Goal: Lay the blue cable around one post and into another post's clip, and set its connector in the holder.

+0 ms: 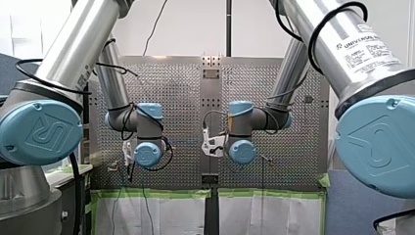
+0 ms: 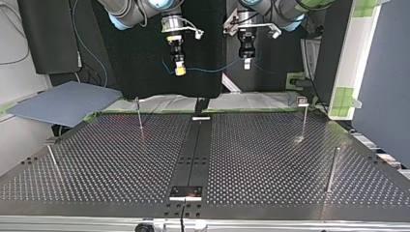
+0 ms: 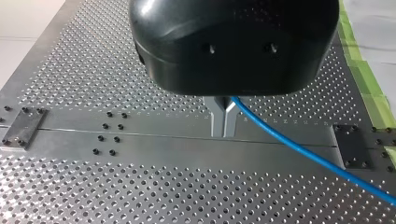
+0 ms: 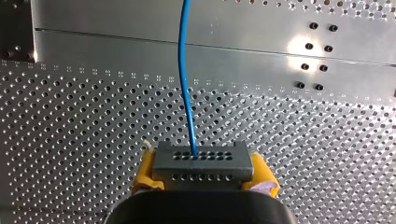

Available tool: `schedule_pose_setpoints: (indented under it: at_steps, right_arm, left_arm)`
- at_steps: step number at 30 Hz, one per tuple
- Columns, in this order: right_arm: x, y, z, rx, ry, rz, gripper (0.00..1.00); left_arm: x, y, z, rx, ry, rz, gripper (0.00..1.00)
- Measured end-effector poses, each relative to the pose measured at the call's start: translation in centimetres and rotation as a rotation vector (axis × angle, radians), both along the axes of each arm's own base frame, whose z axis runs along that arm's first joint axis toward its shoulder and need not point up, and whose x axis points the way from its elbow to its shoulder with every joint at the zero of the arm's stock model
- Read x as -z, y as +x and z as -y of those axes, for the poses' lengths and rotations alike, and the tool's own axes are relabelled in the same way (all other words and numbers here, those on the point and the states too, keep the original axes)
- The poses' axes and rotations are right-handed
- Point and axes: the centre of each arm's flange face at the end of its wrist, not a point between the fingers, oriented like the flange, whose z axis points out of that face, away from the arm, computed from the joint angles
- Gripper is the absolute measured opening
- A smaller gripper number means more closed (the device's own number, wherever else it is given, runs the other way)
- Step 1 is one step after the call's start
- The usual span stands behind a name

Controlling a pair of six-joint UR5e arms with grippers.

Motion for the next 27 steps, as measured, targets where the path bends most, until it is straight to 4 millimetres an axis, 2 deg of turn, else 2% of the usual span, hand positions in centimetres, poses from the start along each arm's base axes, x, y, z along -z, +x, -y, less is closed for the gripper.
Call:
schedule_pose_setpoints:
  at_steps: [27]
  right_arm:
    - [-0.1,-0.01,0.04,0.003,-0.002,0.002,0.0]
  left_arm:
    - [0.49,0.16,0.17,0.002,0.001,-0.001,0.0]
